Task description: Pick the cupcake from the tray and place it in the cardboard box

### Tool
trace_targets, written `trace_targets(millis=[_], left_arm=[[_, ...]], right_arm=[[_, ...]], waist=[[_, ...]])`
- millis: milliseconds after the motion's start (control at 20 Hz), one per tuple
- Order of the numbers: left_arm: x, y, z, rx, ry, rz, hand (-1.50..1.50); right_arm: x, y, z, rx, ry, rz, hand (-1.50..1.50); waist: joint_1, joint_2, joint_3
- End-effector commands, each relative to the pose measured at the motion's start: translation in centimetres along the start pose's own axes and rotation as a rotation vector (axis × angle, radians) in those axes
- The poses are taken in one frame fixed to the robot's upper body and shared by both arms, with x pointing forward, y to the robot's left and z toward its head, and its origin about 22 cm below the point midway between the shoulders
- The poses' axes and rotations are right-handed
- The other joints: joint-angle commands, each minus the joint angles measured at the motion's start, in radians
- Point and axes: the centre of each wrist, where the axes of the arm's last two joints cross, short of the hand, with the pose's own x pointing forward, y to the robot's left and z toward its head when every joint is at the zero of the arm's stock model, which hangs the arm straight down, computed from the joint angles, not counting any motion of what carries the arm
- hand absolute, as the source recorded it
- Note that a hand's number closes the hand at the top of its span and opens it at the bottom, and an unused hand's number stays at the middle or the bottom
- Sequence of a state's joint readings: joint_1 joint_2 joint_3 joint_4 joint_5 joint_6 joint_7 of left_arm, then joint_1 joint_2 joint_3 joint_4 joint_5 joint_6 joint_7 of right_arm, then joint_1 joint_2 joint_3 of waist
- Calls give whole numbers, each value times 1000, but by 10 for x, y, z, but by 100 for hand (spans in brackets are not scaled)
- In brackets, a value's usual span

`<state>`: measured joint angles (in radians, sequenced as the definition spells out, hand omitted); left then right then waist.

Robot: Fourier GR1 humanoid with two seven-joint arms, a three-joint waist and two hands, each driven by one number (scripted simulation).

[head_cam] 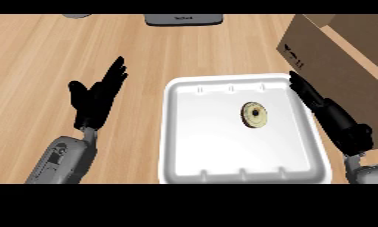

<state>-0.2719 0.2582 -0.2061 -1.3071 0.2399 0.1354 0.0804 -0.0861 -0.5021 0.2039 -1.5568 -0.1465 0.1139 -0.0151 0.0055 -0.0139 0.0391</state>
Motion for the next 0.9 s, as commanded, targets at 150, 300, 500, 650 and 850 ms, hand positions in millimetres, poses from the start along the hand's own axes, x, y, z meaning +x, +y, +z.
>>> trace_targets(millis=[150,300,500,650,850], left_arm=[[17,44,20,138,-17,2,0],[8,63,25,200,15,51,0],[4,75,43,189,21,88,0],[11,86,50,182,25,82,0],[15,79,60,155,10,101,0]], right_arm=[[27,-17,5,-451,-15,-167,-150],[13,-77,36,-788,91,254,-150],[40,-11,30,-1056,-252,92,-150],[54,37,42,-1024,-335,171,-150],[66,59,59,-845,-137,288,-150]], waist=[[-9,-6,-41],[-51,-10,-58],[-26,-11,-42],[-17,2,-42],[-6,5,-45]])
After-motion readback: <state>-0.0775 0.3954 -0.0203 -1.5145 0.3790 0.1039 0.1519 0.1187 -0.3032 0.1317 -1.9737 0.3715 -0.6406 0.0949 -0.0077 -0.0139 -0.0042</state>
